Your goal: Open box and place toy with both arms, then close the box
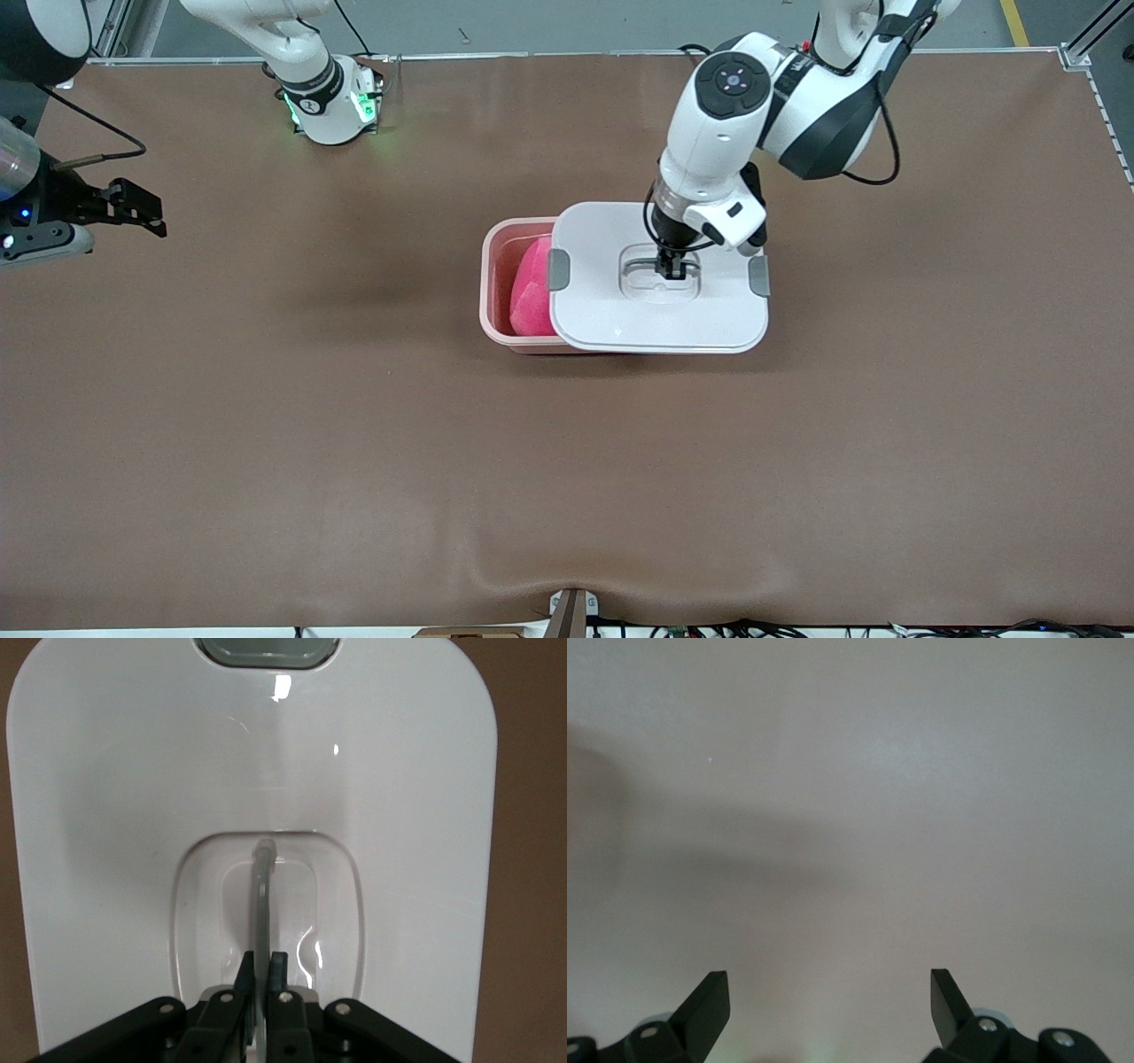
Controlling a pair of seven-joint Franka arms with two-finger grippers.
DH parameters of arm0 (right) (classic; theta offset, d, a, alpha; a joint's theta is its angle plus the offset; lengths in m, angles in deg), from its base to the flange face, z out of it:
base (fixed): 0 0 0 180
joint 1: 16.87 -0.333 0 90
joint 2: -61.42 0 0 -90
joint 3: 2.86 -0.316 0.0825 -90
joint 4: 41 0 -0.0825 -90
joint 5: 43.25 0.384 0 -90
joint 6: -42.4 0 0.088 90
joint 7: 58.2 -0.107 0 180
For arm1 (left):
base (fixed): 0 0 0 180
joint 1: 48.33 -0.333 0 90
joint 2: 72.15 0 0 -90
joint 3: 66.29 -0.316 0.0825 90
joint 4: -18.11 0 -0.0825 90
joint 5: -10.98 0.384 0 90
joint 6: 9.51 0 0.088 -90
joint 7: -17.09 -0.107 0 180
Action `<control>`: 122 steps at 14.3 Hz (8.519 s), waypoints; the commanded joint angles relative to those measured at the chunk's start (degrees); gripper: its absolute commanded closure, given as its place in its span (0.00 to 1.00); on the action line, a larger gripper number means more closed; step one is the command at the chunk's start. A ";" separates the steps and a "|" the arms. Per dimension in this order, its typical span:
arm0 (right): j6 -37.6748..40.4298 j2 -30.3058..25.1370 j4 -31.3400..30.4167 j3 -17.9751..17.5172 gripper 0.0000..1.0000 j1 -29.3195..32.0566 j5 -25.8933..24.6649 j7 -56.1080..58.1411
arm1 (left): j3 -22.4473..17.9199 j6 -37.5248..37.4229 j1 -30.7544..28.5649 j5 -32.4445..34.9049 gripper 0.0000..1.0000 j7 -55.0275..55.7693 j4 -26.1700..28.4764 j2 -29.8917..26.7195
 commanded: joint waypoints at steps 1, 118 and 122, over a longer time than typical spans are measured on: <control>0.01 -1.80 -0.26 -2.50 0.00 0.88 3.06 -7.86 | -0.03 1.17 1.71 2.71 1.00 3.58 -1.47 1.65; 9.76 2.86 12.67 -5.67 0.00 5.80 3.69 -13.70 | -0.03 -19.38 -20.40 -2.01 0.00 -58.68 -19.66 -6.08; 9.94 2.77 13.20 -5.76 0.00 4.40 3.60 -13.78 | -0.55 -21.15 -27.01 -7.46 0.00 -73.01 -19.66 -7.13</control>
